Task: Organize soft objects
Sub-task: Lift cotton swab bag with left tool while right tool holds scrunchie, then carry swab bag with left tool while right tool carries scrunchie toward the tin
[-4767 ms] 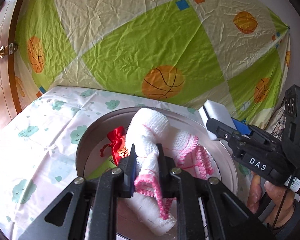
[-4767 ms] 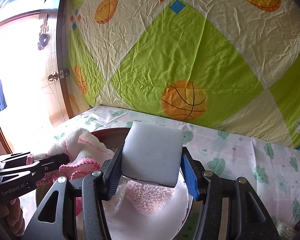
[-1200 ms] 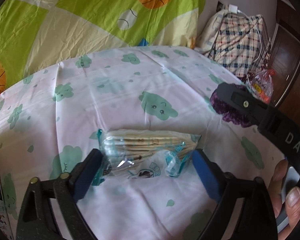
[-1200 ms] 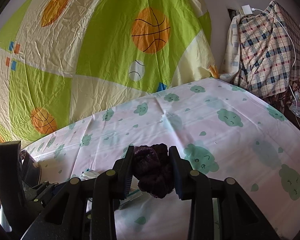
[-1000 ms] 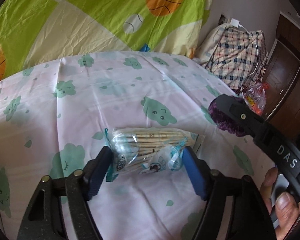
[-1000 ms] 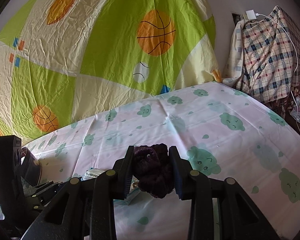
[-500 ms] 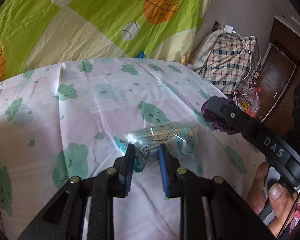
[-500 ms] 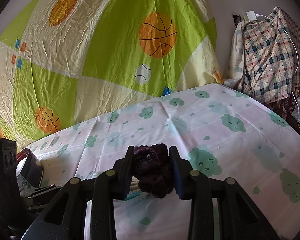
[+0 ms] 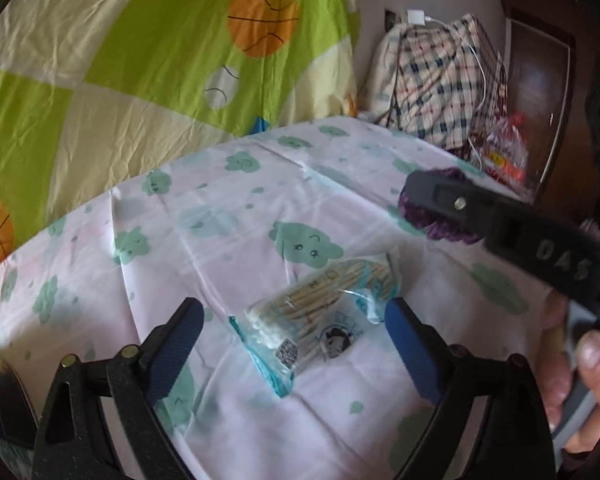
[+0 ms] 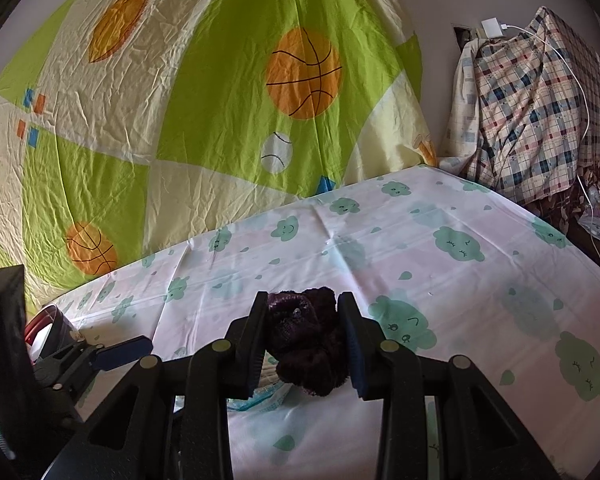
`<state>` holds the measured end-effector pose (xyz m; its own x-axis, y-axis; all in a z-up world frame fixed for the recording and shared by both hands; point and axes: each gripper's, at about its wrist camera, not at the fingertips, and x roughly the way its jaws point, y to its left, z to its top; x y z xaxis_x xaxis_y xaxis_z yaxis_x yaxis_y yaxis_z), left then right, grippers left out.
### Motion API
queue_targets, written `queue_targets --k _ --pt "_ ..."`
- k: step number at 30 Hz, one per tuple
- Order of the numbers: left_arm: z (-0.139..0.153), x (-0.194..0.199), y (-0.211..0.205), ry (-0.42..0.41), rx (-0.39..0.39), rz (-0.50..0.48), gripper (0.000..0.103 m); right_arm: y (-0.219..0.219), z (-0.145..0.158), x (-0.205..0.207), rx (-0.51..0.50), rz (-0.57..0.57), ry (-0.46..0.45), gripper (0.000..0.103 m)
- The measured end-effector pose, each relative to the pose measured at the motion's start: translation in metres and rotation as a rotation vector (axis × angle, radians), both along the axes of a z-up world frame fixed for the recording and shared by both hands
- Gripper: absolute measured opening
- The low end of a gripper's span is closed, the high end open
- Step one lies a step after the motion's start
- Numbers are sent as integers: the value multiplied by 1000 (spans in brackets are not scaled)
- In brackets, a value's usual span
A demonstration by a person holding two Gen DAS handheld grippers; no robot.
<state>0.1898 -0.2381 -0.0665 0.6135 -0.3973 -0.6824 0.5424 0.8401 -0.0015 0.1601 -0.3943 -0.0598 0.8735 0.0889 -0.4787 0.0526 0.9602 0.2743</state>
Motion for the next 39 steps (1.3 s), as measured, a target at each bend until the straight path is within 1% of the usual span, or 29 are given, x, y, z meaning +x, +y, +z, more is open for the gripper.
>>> queue_targets --k 1,2,3,5,6,7,10,11,12,13,14,17,19,26,29,33,39 --pt "-3 5 -2 29 3 -25 84 0 0 0 2 0 2 37" --pt "-3 9 -2 50 -10 -48 84 0 0 1 1 2 3 37" --pt "-3 11 -3 53 -16 -64 84 1 0 0 -2 3 3 37" --pt "-3 13 -8 49 10 -100 84 2 0 0 -8 5 1 37" --pt "-5 15 -11 64 23 -124 85 3 0 0 -10 5 3 37" --pt "-7 17 -14 88 26 -153 85 2 0 1 -10 6 5 37" --pt "-12 21 -19 119 24 -193 84 2 0 1 -8 5 6 37" --pt "-14 22 -20 145 23 -210 80 2 0 1 -10 5 8 37" --pt "-16 22 -22 146 32 -211 76 2 0 1 -9 5 8 37" --pt "-17 21 -23 141 49 -203 65 1 0 0 -9 6 9 37" --pt "-17 19 -24 133 54 -201 61 2 0 1 -10 6 10 37" --pt "-15 14 -23 120 55 -211 53 2 0 1 -9 7 8 37" --pt "-14 13 -22 114 53 -206 50 3 0 1 -9 8 7 37" --pt "-10 4 -22 78 63 -208 44 3 0 1 -6 8 3 37" --pt "-8 0 -16 76 45 -207 43 3 1 1 -5 11 -2 37" --pt "-2 -10 0 49 7 -159 43 6 3 -1 -18 18 -12 37" --pt "8 -26 24 -40 -14 -50 43 11 5 -4 -38 30 -36 37"
